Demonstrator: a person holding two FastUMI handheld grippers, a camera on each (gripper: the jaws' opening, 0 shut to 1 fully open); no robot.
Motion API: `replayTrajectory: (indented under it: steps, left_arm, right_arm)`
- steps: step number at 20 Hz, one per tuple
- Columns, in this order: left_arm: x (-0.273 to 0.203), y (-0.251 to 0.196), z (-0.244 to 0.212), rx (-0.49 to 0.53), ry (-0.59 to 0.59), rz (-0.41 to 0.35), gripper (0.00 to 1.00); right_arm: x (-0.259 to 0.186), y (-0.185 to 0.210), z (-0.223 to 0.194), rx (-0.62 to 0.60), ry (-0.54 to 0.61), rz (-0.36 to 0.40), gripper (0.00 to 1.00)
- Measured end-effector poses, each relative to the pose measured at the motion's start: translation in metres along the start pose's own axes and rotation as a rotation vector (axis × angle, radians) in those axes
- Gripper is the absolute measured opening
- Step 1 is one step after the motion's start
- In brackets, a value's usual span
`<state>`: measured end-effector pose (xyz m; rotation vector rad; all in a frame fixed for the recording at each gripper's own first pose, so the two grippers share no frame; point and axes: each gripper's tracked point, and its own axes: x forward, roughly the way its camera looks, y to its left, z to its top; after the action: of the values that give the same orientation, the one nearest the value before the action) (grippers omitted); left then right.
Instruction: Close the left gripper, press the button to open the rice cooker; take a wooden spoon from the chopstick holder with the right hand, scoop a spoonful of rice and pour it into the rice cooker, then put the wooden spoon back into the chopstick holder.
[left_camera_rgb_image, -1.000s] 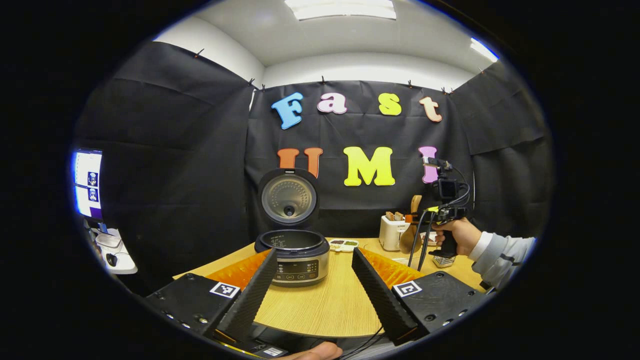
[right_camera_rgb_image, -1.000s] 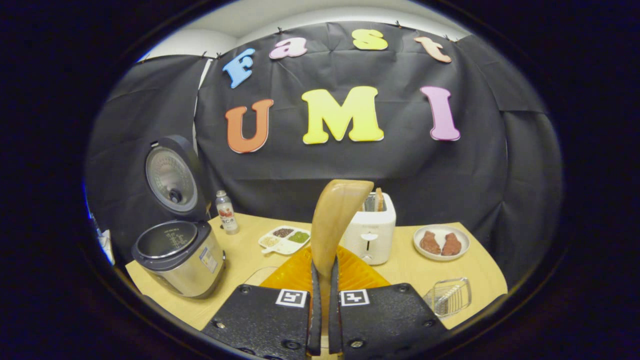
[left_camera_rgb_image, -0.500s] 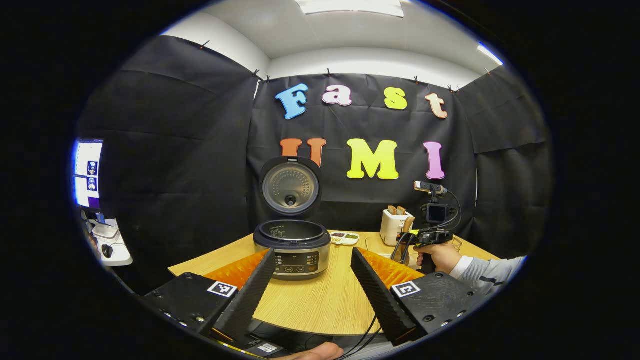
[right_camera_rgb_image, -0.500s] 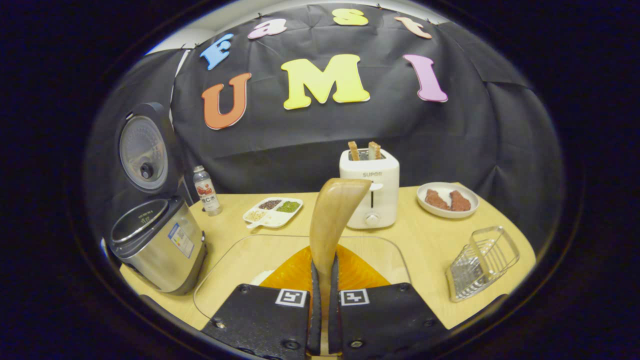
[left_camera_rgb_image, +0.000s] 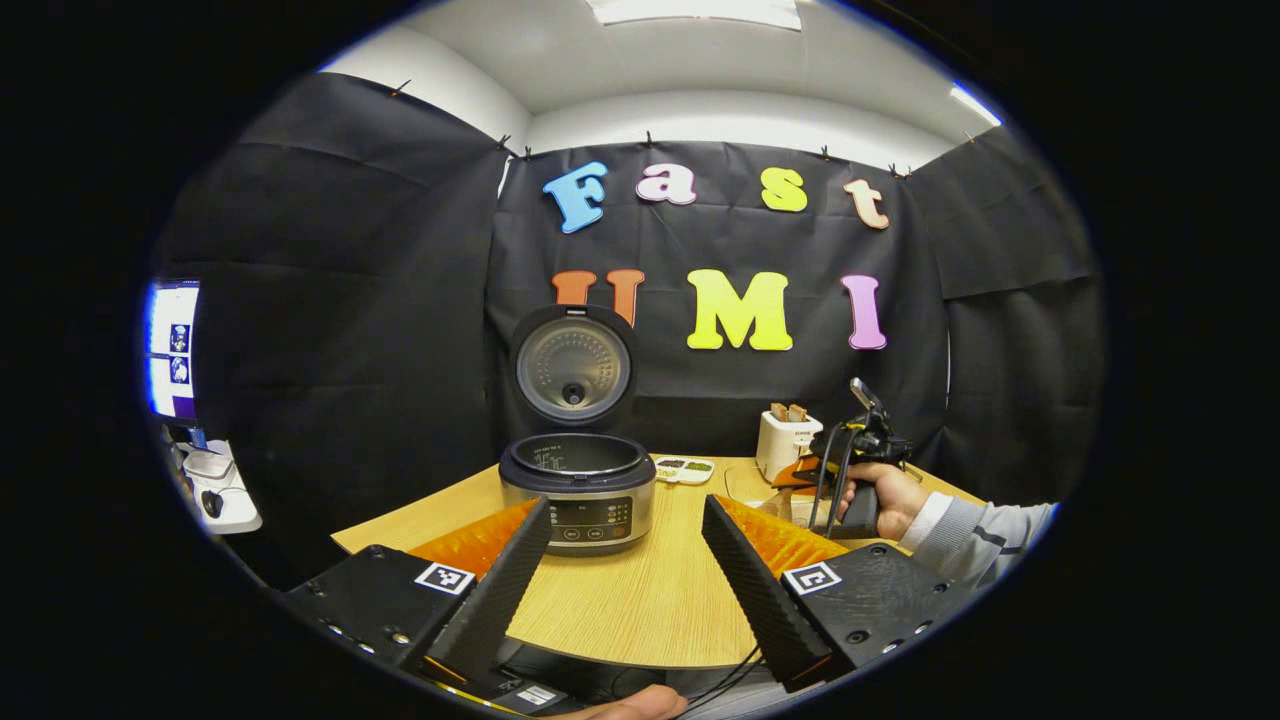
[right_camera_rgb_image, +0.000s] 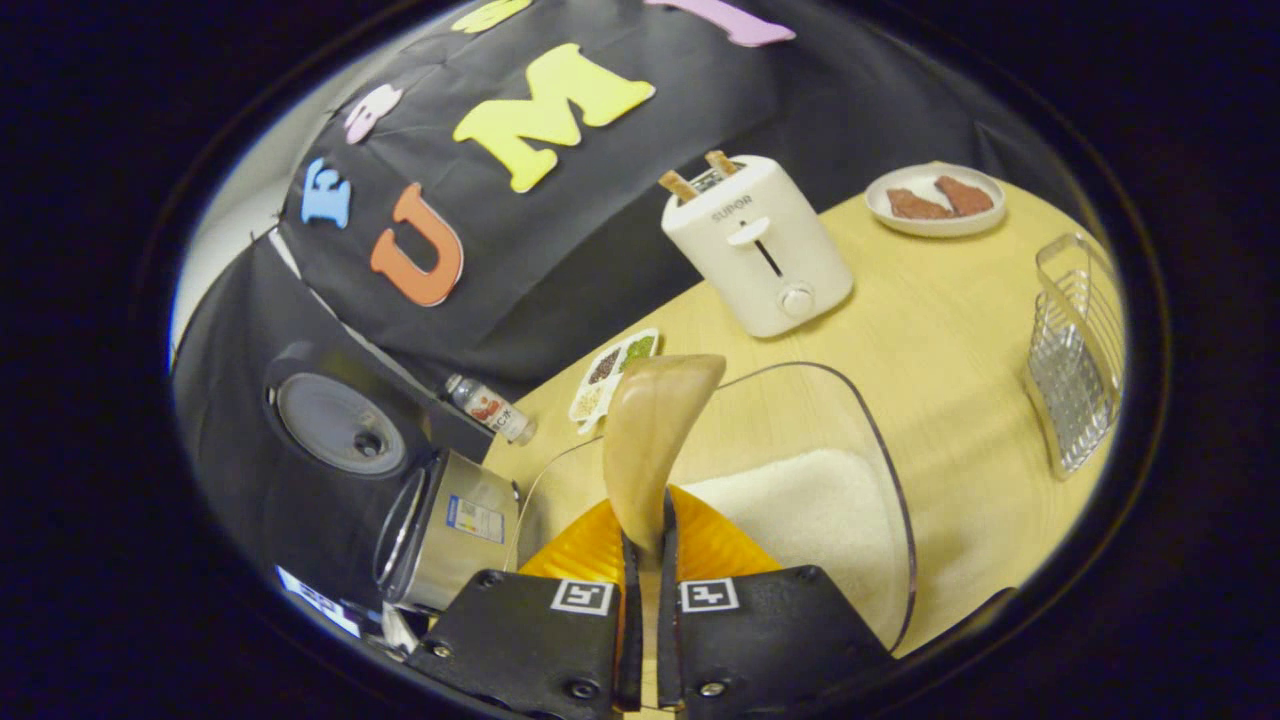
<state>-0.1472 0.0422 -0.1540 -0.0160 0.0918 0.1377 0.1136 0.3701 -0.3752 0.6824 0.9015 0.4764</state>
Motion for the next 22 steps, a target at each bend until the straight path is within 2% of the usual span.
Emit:
replayTrajectory:
  steps: [2, 5, 10, 15, 16, 17, 19, 22]
  left_arm:
    - [-0.001, 0.002, 0.000, 0.012, 0.003, 0.009, 0.97]
    - [-0.001, 0.002, -0.002, 0.033, 0.005, 0.011, 0.97]
    - [-0.003, 0.007, -0.004, 0.037, 0.008, 0.018, 0.97]
    - [-0.005, 0.013, -0.005, 0.033, 0.012, 0.028, 0.97]
    - [-0.004, 0.014, -0.007, 0.030, 0.012, 0.029, 0.97]
    - [-0.004, 0.016, -0.007, 0.026, 0.013, 0.030, 0.97]
    - [-0.005, 0.020, -0.007, 0.023, 0.012, 0.034, 0.97]
    - [-0.006, 0.030, -0.007, 0.024, 0.015, 0.048, 0.97]
  right_arm:
    - [-0.004, 0.001, 0.005, 0.088, 0.020, 0.036, 0.11]
    - [-0.020, 0.009, 0.021, 0.111, -0.035, 0.096, 0.11]
    - [-0.045, 0.019, 0.057, 0.128, -0.149, 0.122, 0.11]
    - [-0.069, 0.032, 0.085, 0.275, -0.223, 0.243, 0.11]
    - [-0.074, 0.036, 0.087, 0.327, -0.224, 0.271, 0.06]
    - [-0.075, 0.042, 0.087, 0.374, -0.214, 0.303, 0.10]
    - [-0.076, 0.057, 0.081, 0.444, -0.178, 0.373, 0.10]
    - [-0.076, 0.079, 0.075, 0.455, -0.159, 0.411, 0.10]
